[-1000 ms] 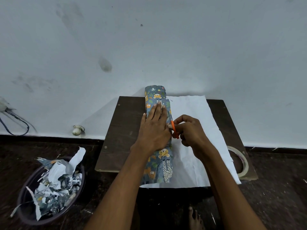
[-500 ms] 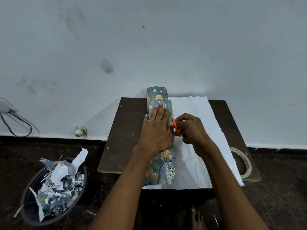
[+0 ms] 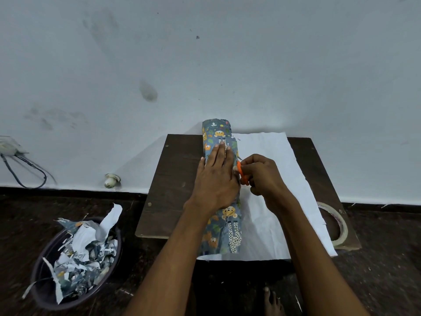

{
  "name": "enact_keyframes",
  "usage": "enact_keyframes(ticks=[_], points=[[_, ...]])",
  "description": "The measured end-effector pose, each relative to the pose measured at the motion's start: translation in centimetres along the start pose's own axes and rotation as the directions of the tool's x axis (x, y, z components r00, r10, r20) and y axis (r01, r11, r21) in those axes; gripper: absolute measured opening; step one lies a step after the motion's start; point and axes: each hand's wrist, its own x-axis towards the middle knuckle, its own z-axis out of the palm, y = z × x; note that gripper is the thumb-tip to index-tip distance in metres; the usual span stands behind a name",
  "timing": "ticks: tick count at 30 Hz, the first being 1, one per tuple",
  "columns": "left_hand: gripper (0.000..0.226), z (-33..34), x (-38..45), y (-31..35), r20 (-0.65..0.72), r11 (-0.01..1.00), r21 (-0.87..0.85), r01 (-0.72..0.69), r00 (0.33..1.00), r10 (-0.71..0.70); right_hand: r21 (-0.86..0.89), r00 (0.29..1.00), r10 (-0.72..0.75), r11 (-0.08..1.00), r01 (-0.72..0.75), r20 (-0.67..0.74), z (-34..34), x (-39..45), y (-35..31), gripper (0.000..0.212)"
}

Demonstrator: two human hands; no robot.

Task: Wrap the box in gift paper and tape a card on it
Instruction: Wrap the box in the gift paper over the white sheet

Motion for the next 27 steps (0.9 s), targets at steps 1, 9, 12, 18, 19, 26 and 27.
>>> enact_keyframes(ticks=[1, 9, 12, 18, 19, 26, 27], points=[[0.065, 0.0, 0.0, 0.0, 0.001, 1.000, 0.002, 0.000, 1.000, 0.000, 0.006, 1.000, 0.000, 1.000, 0.000, 0.001, 0.0, 0.0, 0.0, 0.010], [0.066, 0.2, 0.1, -0.1, -0.004, 1.000, 0.024, -0.004, 1.000, 0.004, -0.003, 1.000, -0.003, 1.000, 0.003, -0.008, 0.1, 0.0, 0.0, 0.009], [0.066, 0.2, 0.1, 0.0, -0.008, 1.000, 0.016, -0.002, 1.000, 0.002, -0.028, 1.000, -0.009, 1.000, 0.008, -0.013, 0.2, 0.2, -0.1, 0.004], [0.067, 0.2, 0.1, -0.1, 0.002, 1.000, 0.011, -0.004, 1.000, 0.004, 0.003, 1.000, -0.022, 1.000, 0.022, -0.022, 0.4, 0.5, 0.2, 0.006], [0.067, 0.3, 0.1, -0.1, 0.001, 1.000, 0.010, -0.003, 1.000, 0.003, 0.002, 1.000, -0.021, 1.000, 0.022, -0.020, 0.3, 0.4, 0.2, 0.006], [0.066, 0.4, 0.2, -0.1, -0.019, 1.000, -0.006, 0.001, 1.000, -0.001, -0.002, 1.000, -0.017, 1.000, 0.017, -0.023, 0.4, 1.2, 0.1, 0.008], [0.066, 0.4, 0.2, -0.1, -0.014, 1.000, -0.002, 0.002, 1.000, -0.002, 0.007, 1.000, -0.016, 1.000, 0.016, -0.023, 0.5, 1.2, 0.1, 0.007]])
